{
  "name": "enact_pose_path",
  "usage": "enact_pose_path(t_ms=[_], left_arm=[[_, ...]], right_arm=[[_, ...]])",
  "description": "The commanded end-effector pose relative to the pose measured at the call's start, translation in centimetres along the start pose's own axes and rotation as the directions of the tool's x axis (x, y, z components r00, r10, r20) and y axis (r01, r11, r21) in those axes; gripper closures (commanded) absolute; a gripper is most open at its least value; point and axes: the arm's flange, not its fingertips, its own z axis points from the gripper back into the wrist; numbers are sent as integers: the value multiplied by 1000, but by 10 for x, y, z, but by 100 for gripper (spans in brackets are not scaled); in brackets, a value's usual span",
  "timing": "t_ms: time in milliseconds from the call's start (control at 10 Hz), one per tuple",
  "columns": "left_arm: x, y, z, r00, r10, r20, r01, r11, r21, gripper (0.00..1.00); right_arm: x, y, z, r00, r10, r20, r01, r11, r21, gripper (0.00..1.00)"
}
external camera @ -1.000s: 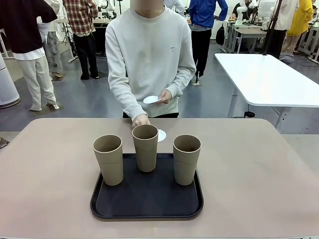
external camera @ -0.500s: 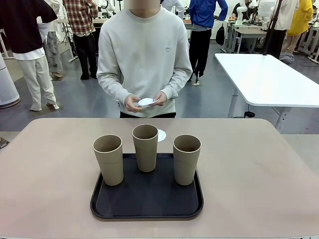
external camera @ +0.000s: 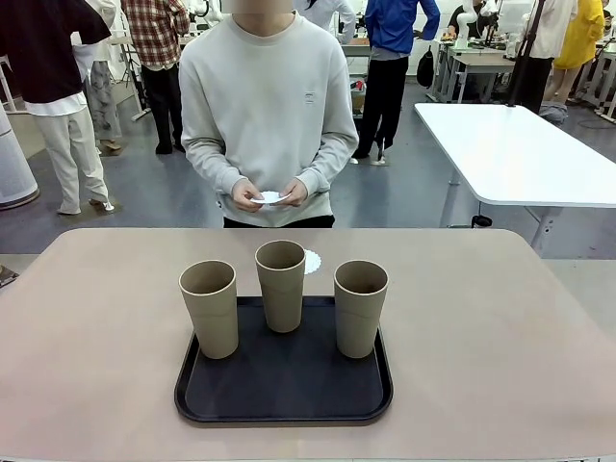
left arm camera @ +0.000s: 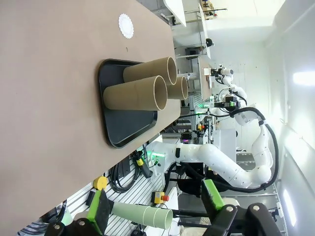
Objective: Place coasters on the table and set cups on them.
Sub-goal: Pick up one Reusable plastic cup and place it on a coaster set by the human.
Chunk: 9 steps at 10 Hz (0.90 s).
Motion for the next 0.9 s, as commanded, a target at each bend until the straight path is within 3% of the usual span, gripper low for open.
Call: enact_pose_path(t_ms=[0,800], left_arm=[[-1,0,2,1000,-5,1,5,1000,-13,0],[-1,0,2,1000,-5,1,5,1000,-13,0]], right_arm=[[0,-1,1,1000,3,1,-3,1000,9,0],[0,-1,1,1000,3,1,-3,1000,9,0]])
